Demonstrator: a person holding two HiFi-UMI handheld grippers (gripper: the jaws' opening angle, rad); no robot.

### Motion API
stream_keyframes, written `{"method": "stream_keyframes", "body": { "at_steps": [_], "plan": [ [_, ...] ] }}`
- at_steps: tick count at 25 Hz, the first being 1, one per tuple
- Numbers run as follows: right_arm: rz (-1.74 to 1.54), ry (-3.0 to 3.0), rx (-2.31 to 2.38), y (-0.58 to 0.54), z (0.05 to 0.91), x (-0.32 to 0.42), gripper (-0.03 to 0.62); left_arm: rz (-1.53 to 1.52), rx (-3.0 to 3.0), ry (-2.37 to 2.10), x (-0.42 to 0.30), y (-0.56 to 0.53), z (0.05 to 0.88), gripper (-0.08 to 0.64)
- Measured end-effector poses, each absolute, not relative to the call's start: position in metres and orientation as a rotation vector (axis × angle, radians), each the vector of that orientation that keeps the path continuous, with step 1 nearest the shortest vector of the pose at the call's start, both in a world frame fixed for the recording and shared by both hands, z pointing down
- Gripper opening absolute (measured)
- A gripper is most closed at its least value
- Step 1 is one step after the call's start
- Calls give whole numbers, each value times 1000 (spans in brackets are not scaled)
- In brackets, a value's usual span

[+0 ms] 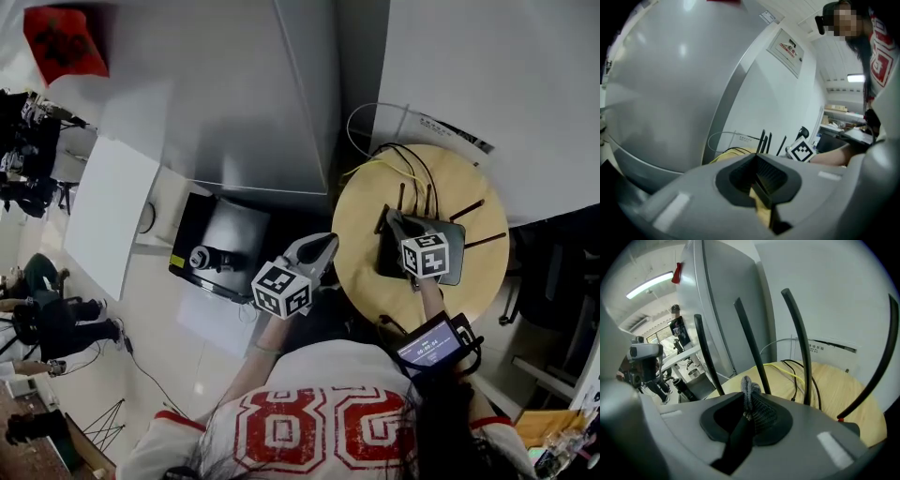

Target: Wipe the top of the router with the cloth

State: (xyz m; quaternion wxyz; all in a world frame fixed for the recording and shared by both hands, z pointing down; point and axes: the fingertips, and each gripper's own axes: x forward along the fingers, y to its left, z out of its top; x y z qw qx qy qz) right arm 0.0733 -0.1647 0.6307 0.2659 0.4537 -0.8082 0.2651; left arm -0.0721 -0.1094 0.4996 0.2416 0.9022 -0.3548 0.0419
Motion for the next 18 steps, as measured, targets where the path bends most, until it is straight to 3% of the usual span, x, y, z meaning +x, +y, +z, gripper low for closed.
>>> {"method": "stream_keyframes", "body": {
  "at_steps": [18],
  "plan": [
    [818, -2222, 1094, -52, 639, 54, 43, 111, 2505, -822, -27, -103, 505, 0]
  ]
}}
